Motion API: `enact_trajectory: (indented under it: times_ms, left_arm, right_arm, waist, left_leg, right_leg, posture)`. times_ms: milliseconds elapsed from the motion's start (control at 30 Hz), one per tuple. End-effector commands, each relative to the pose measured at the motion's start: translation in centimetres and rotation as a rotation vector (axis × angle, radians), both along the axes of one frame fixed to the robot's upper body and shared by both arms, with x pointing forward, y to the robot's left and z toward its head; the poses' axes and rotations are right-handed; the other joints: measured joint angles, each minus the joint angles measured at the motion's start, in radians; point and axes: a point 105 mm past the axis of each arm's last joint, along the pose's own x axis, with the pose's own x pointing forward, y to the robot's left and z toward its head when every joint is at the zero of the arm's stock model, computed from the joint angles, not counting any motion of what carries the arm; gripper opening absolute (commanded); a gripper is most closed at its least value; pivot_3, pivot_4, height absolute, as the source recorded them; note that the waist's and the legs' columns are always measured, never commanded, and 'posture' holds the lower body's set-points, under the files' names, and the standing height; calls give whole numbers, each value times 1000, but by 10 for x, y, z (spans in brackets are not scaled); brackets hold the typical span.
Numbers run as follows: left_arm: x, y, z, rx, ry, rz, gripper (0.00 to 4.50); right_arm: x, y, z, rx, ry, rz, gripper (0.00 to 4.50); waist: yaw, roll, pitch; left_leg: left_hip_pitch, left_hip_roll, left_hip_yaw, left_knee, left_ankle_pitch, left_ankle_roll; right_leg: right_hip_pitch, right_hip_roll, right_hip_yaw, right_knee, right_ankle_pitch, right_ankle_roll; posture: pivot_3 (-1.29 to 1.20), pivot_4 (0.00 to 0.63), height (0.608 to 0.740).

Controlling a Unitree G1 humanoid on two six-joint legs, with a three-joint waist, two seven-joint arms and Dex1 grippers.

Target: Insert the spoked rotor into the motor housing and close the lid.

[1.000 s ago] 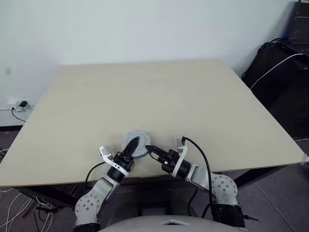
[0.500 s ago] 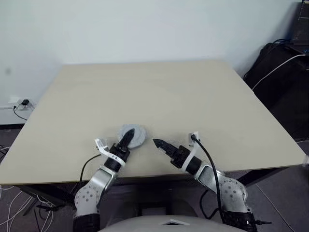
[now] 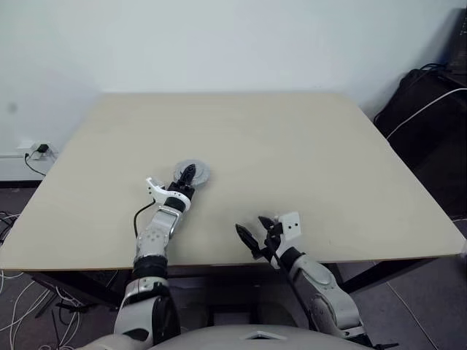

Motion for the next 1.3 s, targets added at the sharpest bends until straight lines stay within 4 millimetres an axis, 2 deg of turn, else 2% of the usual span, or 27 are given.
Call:
enact_trajectory:
  times_ms: [33,167,300,633,667,700,767,833,867,1000,1100,1267,1300]
  left_arm:
    - [23,-6,22,19,-51,12,2128]
    - [39,-3,22,36,-2,57,2128]
    - [44,1,17,58,40,90,2128]
    - [38,8,-14,119,212,128,2128]
    - [38,8,-15,121,218,128,2844]
    - [37,9,-16,123,223,126,3052]
    - [33,11,-21,138,237,115,3754]
    - [27,11,-28,170,240,79,4395]
    - [24,12,-31,180,245,69,4456]
    - [1,17,-48,238,281,-3,4456]
    - [-25,24,-59,312,305,-68,4456]
    - [-65,33,-63,467,308,-142,4456]
    - [-71,34,-62,520,292,-151,4456]
  right_arm:
    - [8,-2,11,-93,-135,-23,4500]
    - [11,-8,8,-175,-192,-77,4500]
    - [11,-8,5,-180,-199,-91,4500]
    - [12,-10,6,-181,-205,-103,4500]
    - [12,-10,5,-181,-205,-103,4500]
    - [12,-9,5,-181,-204,-101,4500]
    - [12,-7,5,-181,-200,-91,4500]
    - [12,-5,4,-174,-195,-89,4500]
    - [12,-5,4,-173,-195,-88,4500]
    - [11,-4,3,-168,-190,-93,4500]
    - [10,-5,2,-162,-176,-96,4500]
    - [9,-3,0,-140,-160,-90,4500]
    - [10,-3,0,-139,-159,-89,4500]
  waist:
    - [-1,0,0]
    - [-5,-1,0]
    - [-14,-1,0]
    - [-14,-1,-1]
    - [-14,-1,-1]
    - [-14,-1,-1]
    - [-15,-1,-3]
    - [-19,0,-4]
    - [-21,0,-4]
    - [-36,1,-8]
    - [-48,3,-16]
    - [-48,6,-19]
    - [-46,6,-20]
  left_leg:
    - [0,0,0,0,1,2]
    - [-4,0,0,-1,1,2]
    - [-4,0,0,-1,1,1]
    - [-4,0,0,0,2,1]
    - [-4,0,0,0,2,1]
    - [-4,0,0,1,2,1]
    - [-3,0,0,1,2,1]
    - [0,0,0,1,2,1]
    - [2,0,0,0,2,1]
    - [12,1,2,-3,0,4]
    - [13,1,2,-3,0,3]
    - [22,2,3,-4,-5,6]
    - [24,2,3,-4,-8,2]
  right_leg:
    - [0,0,0,0,0,0]
    - [-2,0,1,2,0,-1]
    - [-3,0,1,3,0,-2]
    - [-2,0,1,3,1,-2]
    - [-2,0,1,4,1,-2]
    - [-2,0,1,4,1,-2]
    - [-1,0,1,4,1,-2]
    - [1,0,1,5,1,-2]
    - [2,0,1,5,1,-2]
    - [12,1,2,4,-1,-1]
    - [13,0,4,4,0,-2]
    - [17,1,7,4,-3,0]
    - [19,1,7,4,-5,1]
  posture:
    - [0,0,740]
    - [0,0,740]
    - [0,0,740]
    - [0,0,740]
    - [0,0,740]
    - [0,0,740]
    - [0,0,740]
    - [0,0,740]
    - [0,0,740]
    - [0,0,740]
    - [0,0,740]
    - [0,0,740]
    - [0,0,740]
